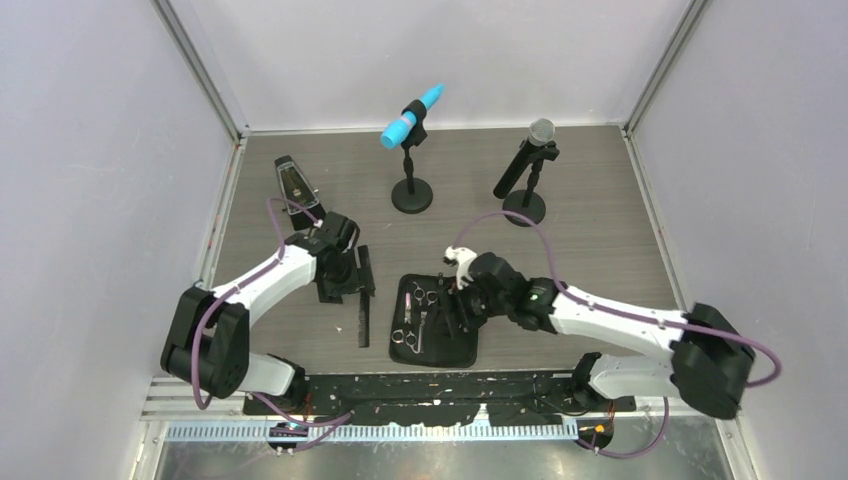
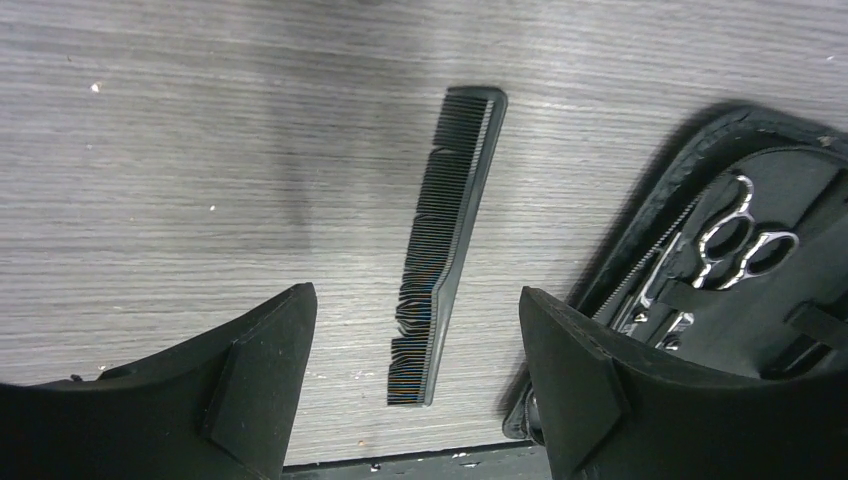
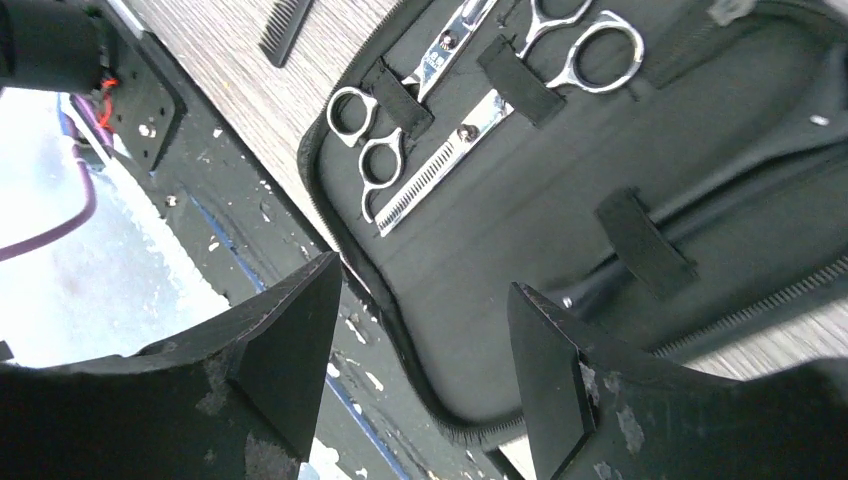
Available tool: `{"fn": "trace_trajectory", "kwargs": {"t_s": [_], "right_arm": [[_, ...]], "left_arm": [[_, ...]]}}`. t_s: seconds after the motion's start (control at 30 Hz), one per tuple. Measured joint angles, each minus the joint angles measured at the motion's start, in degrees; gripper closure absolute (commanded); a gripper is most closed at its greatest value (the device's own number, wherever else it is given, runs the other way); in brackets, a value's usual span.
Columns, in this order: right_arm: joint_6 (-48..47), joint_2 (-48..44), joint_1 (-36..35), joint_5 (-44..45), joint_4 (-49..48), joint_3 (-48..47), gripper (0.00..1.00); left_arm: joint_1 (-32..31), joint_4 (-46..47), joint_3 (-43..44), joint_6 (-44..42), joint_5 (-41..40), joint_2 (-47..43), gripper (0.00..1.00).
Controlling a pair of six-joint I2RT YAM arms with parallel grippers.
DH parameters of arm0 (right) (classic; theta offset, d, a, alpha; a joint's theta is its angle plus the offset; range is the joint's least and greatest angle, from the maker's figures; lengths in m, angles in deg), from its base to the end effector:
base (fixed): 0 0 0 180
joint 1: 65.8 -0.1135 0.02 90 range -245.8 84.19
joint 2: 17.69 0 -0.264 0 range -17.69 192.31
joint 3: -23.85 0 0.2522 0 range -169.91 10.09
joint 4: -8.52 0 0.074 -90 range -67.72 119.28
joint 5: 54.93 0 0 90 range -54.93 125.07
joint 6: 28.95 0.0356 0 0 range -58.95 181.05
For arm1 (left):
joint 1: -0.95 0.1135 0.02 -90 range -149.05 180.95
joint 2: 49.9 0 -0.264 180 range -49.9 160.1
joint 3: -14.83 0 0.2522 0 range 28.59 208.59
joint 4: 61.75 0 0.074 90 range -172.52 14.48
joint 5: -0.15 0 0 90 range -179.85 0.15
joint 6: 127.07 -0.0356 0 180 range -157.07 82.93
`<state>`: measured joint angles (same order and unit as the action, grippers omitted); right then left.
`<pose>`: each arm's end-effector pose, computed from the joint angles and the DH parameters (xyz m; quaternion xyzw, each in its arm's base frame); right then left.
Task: Sort the hair-cutting tools
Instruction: Move the hairdressing tool bag to the center of the board.
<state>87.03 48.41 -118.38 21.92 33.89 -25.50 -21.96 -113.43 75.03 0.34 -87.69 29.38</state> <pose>0.1365 0.1917 0.2093 -0.2541 0.8729 0.3362 0.2458 0.2255 -0.0967 0.1870 -0.1213 0.9783 -0.1000 0.1351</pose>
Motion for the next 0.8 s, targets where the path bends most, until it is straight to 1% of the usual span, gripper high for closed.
{"fn": "trace_trajectory", "kwargs": {"t_s": [0.1, 0.23, 0.4, 0.6, 0.8], "right_arm": [[0.22, 6.99, -1.86, 0.04, -0.9, -2.43, 0.3], [-0.17, 15.15, -2.08, -0.02, -1.14, -3.93, 0.3], [-2.73, 21.09, -1.42, 0.11, -0.94, -7.76, 0.3], [-7.37, 25.68, 3.34, 0.42, -0.9, -12.33, 0.3], [-14.53, 27.45, 9.75, 6.62, 0.52, -15.41, 0.3]], "left_arm": [[-0.81, -0.55, -0.57, 0.04, -0.61, 0.26, 0.25], [-2.34, -0.5, -0.63, 0.07, -0.83, 1.88, 0.29], [-3.41, -0.44, -0.63, 0.15, -0.81, 5.11, 0.38], [-3.8, -1.27, 1.2, 0.92, -0.48, 7.78, 0.45], [-4.02, -1.81, 2.21, 1.57, -0.09, 9.11, 0.54]]}}
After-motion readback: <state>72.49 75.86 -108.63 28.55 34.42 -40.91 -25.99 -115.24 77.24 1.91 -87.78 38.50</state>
